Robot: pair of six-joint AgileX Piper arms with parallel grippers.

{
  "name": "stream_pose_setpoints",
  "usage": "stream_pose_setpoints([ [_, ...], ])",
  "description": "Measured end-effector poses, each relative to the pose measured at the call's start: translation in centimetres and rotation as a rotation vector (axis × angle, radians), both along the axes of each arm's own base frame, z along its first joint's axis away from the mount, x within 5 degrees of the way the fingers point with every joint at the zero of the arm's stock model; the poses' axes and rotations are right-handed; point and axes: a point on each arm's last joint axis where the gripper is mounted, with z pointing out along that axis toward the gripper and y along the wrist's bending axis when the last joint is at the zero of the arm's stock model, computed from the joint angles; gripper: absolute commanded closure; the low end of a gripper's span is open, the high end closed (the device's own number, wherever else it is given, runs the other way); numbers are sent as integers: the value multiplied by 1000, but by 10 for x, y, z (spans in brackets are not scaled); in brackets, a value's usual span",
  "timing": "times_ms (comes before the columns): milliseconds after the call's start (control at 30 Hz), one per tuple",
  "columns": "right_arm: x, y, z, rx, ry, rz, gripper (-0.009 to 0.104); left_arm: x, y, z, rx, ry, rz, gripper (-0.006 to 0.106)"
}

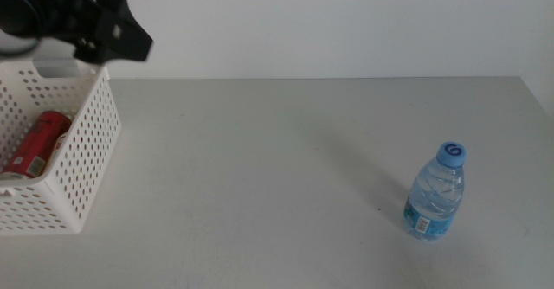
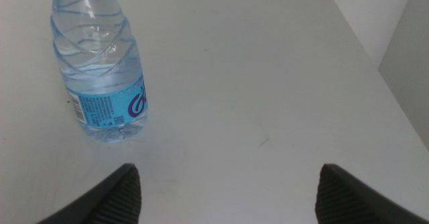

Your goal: Use arms to grab the bottles and put them into the dustbin to the left of the table.

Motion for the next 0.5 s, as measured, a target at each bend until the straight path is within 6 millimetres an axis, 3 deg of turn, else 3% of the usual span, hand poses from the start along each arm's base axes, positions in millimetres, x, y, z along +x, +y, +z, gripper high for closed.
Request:
stream_pose_setpoints([
  [133, 0, 0, 0, 0, 0, 0, 28, -30, -24, -30, -23, -96, -93, 17],
  [233, 0, 0, 0, 0, 0, 0, 28, -55, -30, -50, -62, -153, -120, 17],
  [500, 0, 0, 0, 0, 0, 0, 28, -106, 0, -64, -145, -262, -19, 17],
])
